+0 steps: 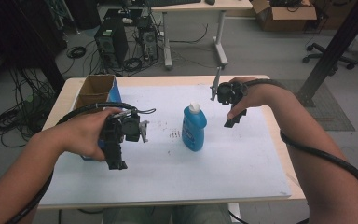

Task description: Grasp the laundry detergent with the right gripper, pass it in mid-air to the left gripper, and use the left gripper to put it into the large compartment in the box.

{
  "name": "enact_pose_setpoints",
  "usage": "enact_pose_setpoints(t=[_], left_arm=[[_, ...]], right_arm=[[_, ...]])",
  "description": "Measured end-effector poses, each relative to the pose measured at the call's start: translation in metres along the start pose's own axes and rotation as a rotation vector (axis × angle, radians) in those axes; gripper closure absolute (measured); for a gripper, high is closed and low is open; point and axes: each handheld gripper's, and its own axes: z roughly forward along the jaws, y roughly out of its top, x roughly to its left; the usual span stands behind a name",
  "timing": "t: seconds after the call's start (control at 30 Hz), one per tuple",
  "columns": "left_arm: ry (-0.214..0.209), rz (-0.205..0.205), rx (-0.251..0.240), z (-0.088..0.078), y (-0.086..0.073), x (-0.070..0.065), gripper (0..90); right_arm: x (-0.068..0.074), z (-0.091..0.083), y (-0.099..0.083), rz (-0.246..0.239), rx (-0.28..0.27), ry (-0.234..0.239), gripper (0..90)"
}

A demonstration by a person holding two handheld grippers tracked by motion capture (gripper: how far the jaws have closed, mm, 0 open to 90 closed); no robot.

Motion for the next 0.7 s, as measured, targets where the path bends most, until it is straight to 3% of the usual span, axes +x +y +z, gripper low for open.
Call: enact_pose_setpoints(t=[0.47,0.7], left_arm=[[-0.009,0.030,0.003,0.005,0.002,-0.001,0.4],[-0.008,0.031,0.005,0.005,0.000,-0.004,0.4]], right_arm=[[0.010,0.001,-0.009,0.025,-0.044,0.005,4.0],[0.026,0.004,-0.018,0.054,-0.090,0.012,4.0]])
